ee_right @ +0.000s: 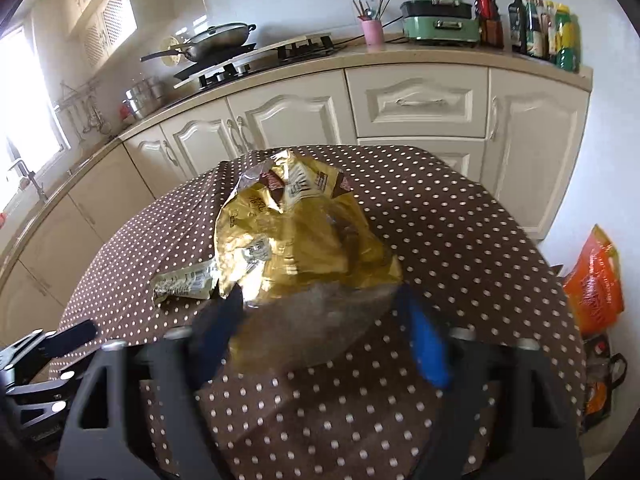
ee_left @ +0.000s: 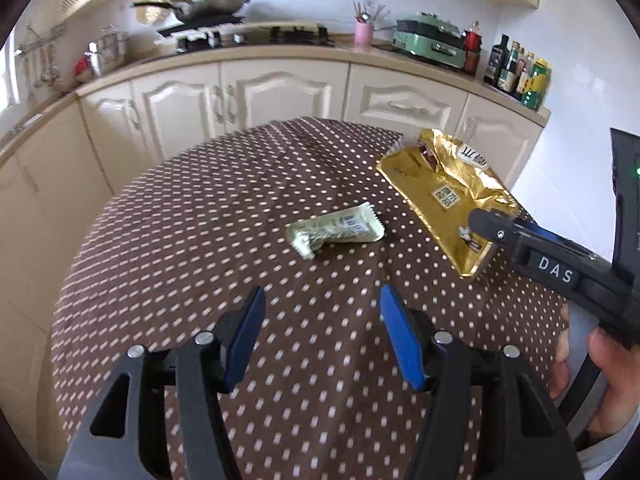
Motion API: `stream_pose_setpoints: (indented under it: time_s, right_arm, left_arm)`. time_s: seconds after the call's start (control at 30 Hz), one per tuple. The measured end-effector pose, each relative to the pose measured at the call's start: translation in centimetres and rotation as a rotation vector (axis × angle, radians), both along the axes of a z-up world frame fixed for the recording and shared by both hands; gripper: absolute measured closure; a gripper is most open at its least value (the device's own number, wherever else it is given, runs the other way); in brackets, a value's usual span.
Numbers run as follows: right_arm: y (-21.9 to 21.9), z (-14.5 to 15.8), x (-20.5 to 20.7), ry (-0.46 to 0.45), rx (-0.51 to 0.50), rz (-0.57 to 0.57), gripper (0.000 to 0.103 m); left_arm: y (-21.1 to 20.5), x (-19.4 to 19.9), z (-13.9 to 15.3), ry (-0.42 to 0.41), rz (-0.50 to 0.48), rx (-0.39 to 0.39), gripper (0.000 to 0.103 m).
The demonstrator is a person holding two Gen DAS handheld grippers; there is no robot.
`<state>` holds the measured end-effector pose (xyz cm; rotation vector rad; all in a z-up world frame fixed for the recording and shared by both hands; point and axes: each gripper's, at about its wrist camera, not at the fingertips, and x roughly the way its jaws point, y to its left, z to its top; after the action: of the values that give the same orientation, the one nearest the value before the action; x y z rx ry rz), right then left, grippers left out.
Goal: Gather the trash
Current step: 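Grasp the gold snack bag with the right gripper while the left gripper grasps the green wrapper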
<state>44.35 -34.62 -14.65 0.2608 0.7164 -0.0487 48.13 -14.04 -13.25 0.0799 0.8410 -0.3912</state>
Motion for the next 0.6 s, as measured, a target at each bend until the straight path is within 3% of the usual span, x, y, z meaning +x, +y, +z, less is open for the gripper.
stream_pose_setpoints:
  time_s: [0.03, 0.07, 0.1, 0.5, 0.6]
  right_arm:
    - [-0.1, -0.1, 0.2, 0.004, 0.006, 0.003, 0.056]
    - [-0.2, -0.3, 0.5, 0.008, 0.012, 0.012, 0.073]
    - [-0.2, -0.4, 0.6, 0.014, 0.013, 0.015, 0.081]
    - [-0.8, 0.1, 1.0, -0.029, 0.057, -0.008, 0.088]
    - [-0.6, 0.2, 1.1, -0.029, 0.053, -0.003, 0.088]
  left_arm:
    - [-0.2, 0.7, -0.2, 0.003, 0.001, 0.003, 0.044]
    - [-0.4, 1.5, -0.5, 0.005, 0.005, 0.008, 0.044]
    - [-0.6, 2.1, -0.8, 0.007, 0.006, 0.008, 0.044]
    - [-1.4, 7.1, -2.0, 0.076, 0.052, -0.09, 0.044]
    - [-1.9, 7.9, -2.6, 0.101, 0.062, -0.081, 0.045]
